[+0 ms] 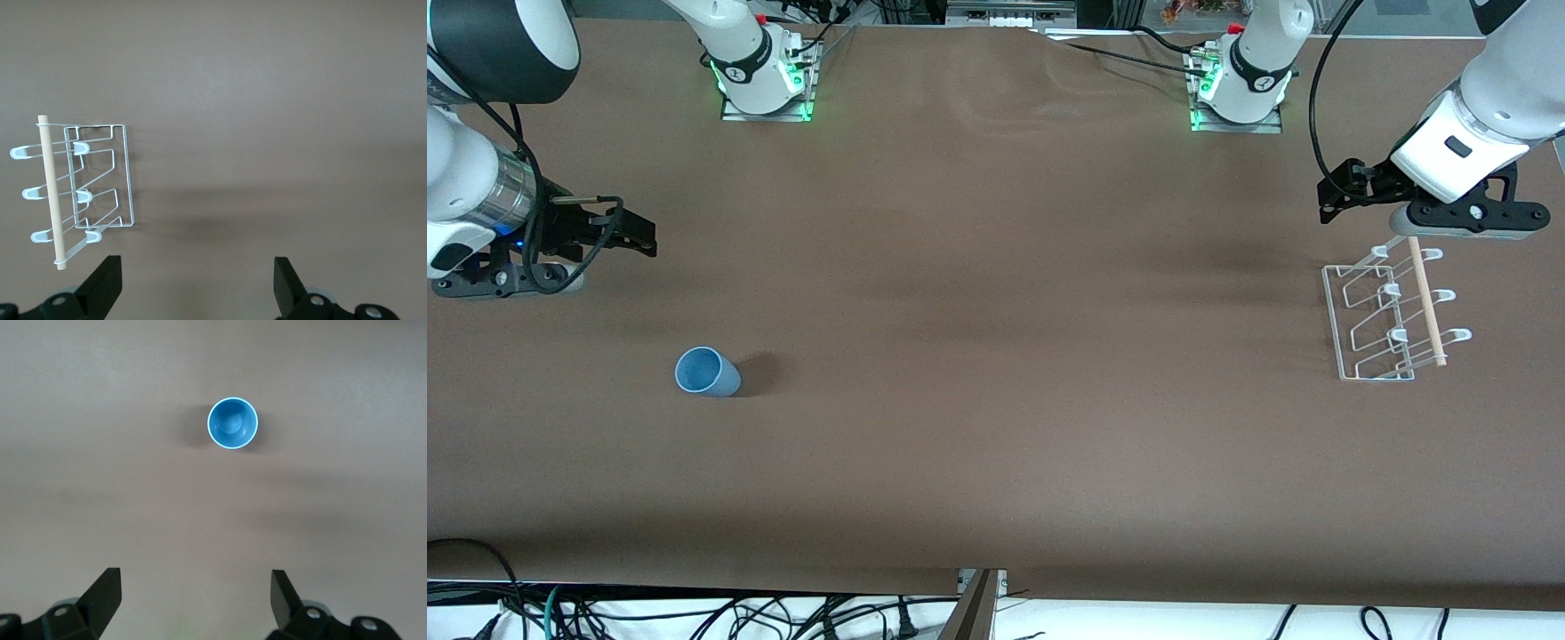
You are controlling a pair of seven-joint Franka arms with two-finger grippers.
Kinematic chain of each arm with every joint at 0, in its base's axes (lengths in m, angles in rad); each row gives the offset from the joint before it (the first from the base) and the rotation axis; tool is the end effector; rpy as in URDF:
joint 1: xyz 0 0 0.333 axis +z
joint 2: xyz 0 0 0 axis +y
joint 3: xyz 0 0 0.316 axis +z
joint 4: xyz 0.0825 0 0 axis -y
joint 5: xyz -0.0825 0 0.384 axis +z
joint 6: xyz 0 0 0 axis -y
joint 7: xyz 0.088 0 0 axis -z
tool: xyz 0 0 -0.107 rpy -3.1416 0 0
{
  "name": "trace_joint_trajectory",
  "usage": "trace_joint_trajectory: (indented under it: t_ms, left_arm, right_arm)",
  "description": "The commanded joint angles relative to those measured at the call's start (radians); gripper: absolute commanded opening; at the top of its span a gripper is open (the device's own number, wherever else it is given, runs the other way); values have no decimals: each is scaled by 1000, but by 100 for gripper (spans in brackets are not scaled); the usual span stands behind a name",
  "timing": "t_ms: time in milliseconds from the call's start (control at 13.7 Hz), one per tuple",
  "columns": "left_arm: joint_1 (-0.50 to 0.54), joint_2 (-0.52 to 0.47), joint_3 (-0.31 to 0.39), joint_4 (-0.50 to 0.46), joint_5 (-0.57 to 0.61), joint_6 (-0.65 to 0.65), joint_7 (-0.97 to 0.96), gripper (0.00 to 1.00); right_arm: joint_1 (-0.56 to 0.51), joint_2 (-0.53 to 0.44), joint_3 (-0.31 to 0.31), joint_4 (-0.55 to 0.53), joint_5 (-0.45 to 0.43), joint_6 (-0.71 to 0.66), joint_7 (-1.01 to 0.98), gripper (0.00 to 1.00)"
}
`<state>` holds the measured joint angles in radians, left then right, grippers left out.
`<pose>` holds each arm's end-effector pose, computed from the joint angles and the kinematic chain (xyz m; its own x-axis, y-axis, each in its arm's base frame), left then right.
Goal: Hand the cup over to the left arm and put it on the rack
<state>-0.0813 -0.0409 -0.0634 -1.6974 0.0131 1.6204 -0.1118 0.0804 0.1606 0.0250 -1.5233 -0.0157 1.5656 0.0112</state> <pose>0.5377 -0.0776 0.5913 0.9989 -0.0333 -0.0342 -0.0340 -0.9992 -0.0196 0.5945 0.0601 0.5538 0.9886 0.0934 -0.1178 0.0956 -0.9953 0.0129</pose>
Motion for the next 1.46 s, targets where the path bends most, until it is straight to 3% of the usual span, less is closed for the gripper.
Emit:
trace_joint_trajectory:
  t_ms: [0, 1390]
  left_arm:
    - [0, 12, -3, 25, -4, -7, -6, 100]
    - [0, 10, -4, 25, -4, -8, -8, 100]
  right_arm:
    - [2, -4, 10, 9, -9, -13, -5, 99]
    - [2, -7, 12, 6, -3, -35, -7, 99]
